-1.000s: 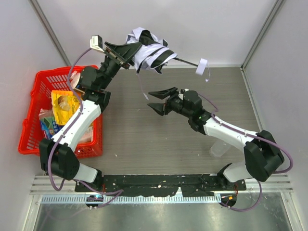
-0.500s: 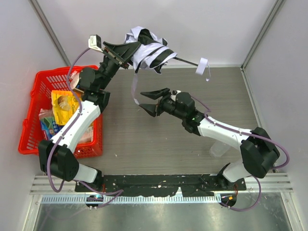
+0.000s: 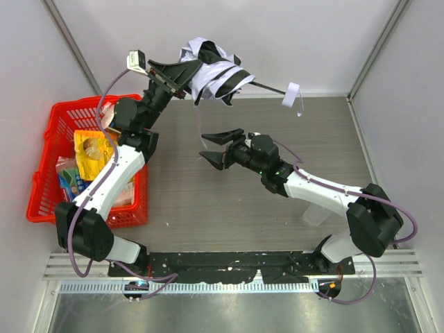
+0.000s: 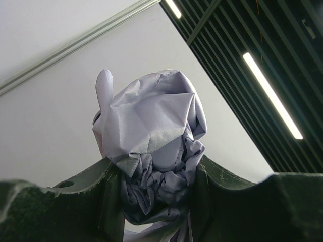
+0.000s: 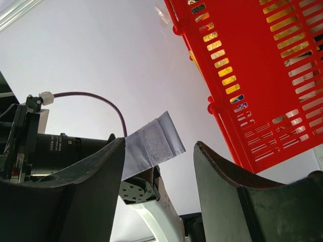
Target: Put away the umbrella
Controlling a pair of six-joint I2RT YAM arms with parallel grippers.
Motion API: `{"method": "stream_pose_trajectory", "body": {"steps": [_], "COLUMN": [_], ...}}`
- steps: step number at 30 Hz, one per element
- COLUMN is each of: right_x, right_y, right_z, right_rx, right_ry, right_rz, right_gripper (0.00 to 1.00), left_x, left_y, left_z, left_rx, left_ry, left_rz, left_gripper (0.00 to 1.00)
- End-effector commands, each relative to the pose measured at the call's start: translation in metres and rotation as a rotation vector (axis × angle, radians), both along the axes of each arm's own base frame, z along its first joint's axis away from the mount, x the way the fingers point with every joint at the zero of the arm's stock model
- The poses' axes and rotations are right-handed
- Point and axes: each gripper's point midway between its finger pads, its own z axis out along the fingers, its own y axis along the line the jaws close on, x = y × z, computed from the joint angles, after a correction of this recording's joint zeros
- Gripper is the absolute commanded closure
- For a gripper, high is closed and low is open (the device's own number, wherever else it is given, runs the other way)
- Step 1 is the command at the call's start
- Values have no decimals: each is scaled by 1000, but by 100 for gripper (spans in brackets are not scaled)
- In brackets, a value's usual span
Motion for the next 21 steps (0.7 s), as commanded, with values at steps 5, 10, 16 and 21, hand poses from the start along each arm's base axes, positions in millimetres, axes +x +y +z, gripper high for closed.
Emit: {"method": "stream_pose_trajectory", "body": {"steps": [5,10,16,21], "right_x": [-4,-4,3,23], "right_y": [4,2,-1,-17], "right_z": [49,48,44,48], "right_rx": [117,119,147,138], "right_ry": [-66,-60,-68,-179], "right_rz": [-1,-18,-56,-112], "right_gripper": [42,50,83,99], "left_x": [-34,-35,-39,-46], "left_y": [15,13,12,10], "left_z": [41,40,36,19], "left_rx": [-90,-93,-105,-102], "left_ry": [-126,-124,-105,-58], "left_rz": [-7,-17,-48,-95], "left_gripper": [100,100,100,100]}}
